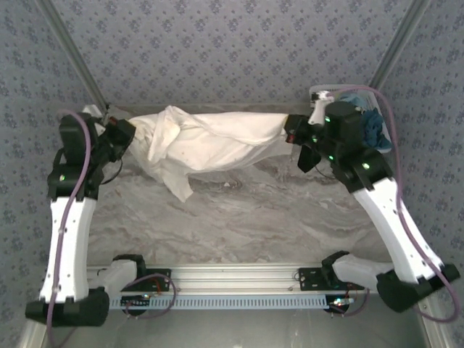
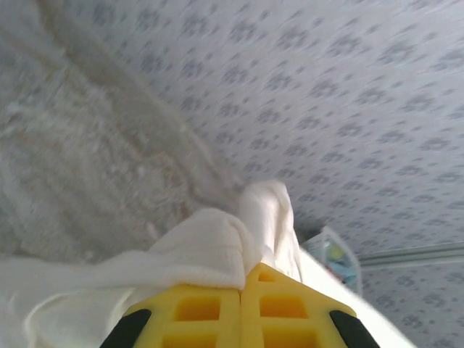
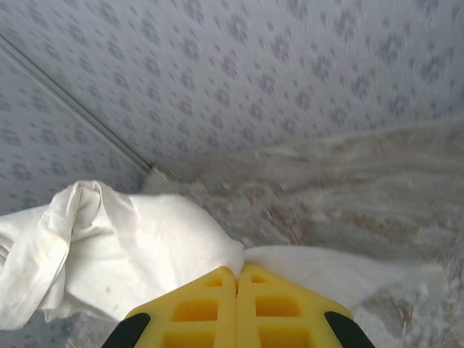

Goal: Fold and stack the t-shirts

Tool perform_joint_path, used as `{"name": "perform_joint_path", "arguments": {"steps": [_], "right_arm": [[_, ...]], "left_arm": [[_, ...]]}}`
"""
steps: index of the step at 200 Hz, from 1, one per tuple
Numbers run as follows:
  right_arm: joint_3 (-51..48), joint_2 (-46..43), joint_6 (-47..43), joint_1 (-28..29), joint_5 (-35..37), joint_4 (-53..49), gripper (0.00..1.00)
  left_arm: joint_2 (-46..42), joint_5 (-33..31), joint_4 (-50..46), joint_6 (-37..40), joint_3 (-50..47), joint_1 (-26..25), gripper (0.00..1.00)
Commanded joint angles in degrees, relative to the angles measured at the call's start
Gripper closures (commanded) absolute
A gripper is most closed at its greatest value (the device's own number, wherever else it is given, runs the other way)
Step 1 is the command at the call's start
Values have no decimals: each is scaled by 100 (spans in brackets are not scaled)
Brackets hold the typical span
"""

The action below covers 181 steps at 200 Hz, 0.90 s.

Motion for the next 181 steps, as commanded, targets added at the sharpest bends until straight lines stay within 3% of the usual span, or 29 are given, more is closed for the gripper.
{"name": "perform_joint_path", "arguments": {"steps": [1, 26, 47, 64, 93, 108, 116, 123, 133, 155, 181], "right_arm": [[-85, -735, -206, -29, 271, 55, 100], [176, -1026, -344, -38, 489, -94, 100], [460, -771, -312, -146, 734, -149, 100], [627, -161, -66, -503, 650, -379, 100], [483, 1348, 783, -1411, -268, 119, 100], [585, 2287, 1028, -1699, -564, 383, 100], [702, 2833, 1089, -1812, -747, 476, 81], [811, 3197, 1137, -1870, -881, 572, 66], [1018, 3713, 1049, -1880, -926, 507, 51], [951, 3951, 967, -1823, -679, 375, 37], [15, 3392, 963, -1619, -368, 416, 33]], "left_arm": [[-587, -230, 699, 125, 118, 27, 100], [-738, -384, 917, 288, 452, 27, 99], [-209, -616, 792, 170, 901, 24, 97], [722, -561, 516, 34, 1266, 27, 98], [2671, -594, 244, 2, 1823, 57, 100], [3804, 57, 522, 22, 2163, 159, 95], [4450, 284, 410, 141, 2549, 200, 82], [4976, 392, -20, 296, 3029, 210, 63], [5588, 403, -666, 574, 3780, 227, 47], [5647, -493, -1483, 1130, 3961, 202, 37], [4728, -977, -1679, 1361, 2225, 307, 37]]}}
